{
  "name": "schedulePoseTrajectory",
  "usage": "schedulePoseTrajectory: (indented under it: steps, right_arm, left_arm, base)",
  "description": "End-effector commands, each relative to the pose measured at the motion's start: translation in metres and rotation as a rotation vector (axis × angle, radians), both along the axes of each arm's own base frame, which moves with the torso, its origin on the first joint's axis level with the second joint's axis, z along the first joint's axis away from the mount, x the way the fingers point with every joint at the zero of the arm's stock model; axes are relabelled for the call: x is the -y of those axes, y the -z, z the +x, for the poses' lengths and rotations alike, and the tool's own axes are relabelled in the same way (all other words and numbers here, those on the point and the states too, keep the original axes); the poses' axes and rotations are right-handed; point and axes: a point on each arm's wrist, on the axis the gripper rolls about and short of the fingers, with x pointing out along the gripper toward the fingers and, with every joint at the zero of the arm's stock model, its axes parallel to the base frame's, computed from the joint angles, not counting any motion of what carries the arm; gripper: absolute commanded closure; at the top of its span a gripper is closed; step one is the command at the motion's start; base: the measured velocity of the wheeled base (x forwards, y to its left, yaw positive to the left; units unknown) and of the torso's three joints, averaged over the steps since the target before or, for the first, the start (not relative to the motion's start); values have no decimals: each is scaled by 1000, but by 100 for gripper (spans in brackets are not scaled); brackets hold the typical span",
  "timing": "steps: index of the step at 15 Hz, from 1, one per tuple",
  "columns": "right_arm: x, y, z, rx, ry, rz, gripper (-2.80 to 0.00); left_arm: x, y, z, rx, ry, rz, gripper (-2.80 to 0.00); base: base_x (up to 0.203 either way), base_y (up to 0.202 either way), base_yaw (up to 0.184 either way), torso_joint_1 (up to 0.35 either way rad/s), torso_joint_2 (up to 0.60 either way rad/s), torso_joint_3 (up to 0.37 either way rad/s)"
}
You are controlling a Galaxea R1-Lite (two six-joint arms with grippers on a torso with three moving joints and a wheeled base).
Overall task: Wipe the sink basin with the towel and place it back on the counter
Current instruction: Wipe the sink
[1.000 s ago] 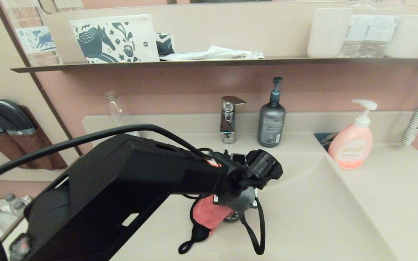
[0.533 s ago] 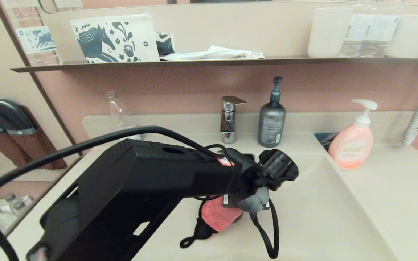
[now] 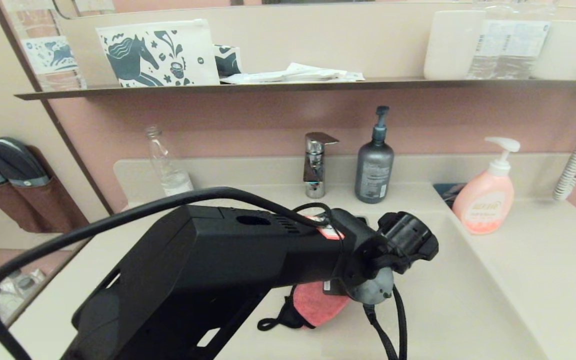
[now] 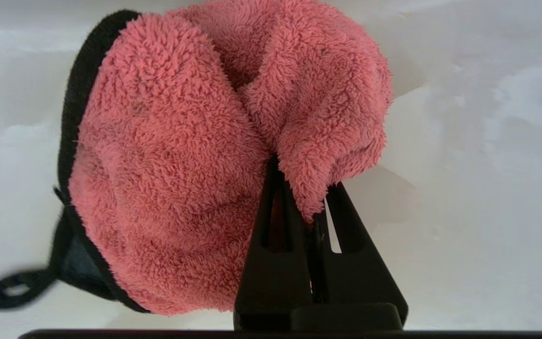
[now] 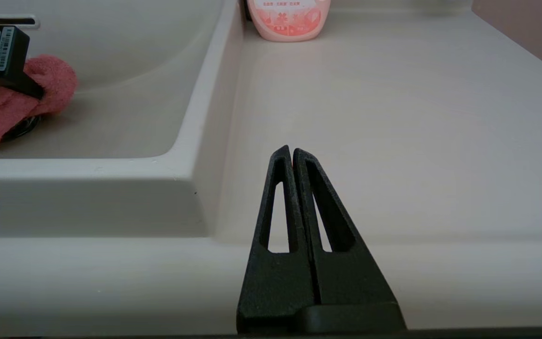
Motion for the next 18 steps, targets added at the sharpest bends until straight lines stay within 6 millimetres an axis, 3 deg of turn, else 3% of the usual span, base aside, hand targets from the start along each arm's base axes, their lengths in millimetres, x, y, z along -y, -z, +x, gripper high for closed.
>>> schedulePoseTrajectory:
  steps: [1,4,9,18]
  right_arm:
    - [0,0,0,0,0,0,0]
    - [0,0,0,0,0,0,0]
    - [0,0,0,0,0,0,0]
    - [0,0,0,0,0,0,0]
  left_arm:
    - [7,0,-11,-8,14,-13,0]
    - [11,4,-26,-45,29,8,0]
    - [2,8,-45,-165,-49,64,0]
    - [-36,6,-53,-282,-165,172,0]
  base:
    - [0,0,0,0,0,0]
    - [0,0,0,0,0,0]
    - [0,0,0,0,0,0]
    - [0,0,0,0,0,0]
